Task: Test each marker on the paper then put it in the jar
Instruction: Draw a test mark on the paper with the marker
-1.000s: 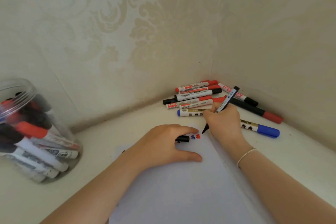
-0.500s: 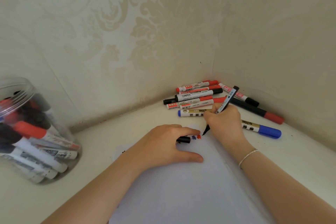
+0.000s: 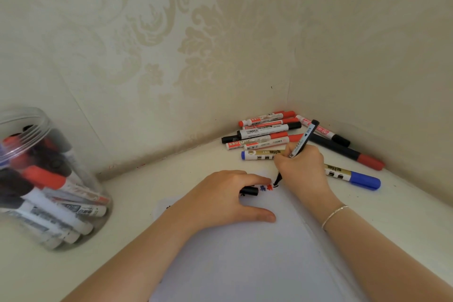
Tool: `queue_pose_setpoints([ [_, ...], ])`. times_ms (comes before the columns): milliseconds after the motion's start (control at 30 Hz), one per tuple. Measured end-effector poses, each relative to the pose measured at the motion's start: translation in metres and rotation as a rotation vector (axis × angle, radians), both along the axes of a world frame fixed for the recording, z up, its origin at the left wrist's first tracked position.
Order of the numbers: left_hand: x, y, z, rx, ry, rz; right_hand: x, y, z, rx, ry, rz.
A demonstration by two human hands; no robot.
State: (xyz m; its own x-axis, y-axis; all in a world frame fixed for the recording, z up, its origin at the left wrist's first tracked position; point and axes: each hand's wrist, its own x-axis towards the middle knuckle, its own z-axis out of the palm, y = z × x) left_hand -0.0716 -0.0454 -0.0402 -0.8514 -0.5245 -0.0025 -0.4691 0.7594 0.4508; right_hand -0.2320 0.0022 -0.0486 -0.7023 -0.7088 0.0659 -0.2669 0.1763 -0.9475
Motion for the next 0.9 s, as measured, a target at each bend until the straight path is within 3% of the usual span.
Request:
queue_pose_setpoints([
  [433, 0.000, -0.001, -0.001, 0.012, -0.004, 0.002, -0.001, 0.000, 0.000, 0.016, -0.009, -0.001],
  [600, -0.001, -0.002, 0.001, 0.102, 0.008, 0.036, -0.005, 0.004, 0.003, -0.188, -0.183, -0.010],
  [700, -0.001, -0.006, 0.001, 0.341, 0.140, 0.128, -0.003, 0.008, 0.008, -0.312, -0.234, 0.065],
  [833, 0.000, -0.011, -0.003, 0.450, 0.221, 0.151, -0.001, 0.010, 0.009, -0.447, -0.592, 0.201],
  [900, 0.000, -0.012, -0.005, 0.463, 0.230, 0.143, 0.000, 0.010, 0.009, -0.443, -0.623, 0.229],
])
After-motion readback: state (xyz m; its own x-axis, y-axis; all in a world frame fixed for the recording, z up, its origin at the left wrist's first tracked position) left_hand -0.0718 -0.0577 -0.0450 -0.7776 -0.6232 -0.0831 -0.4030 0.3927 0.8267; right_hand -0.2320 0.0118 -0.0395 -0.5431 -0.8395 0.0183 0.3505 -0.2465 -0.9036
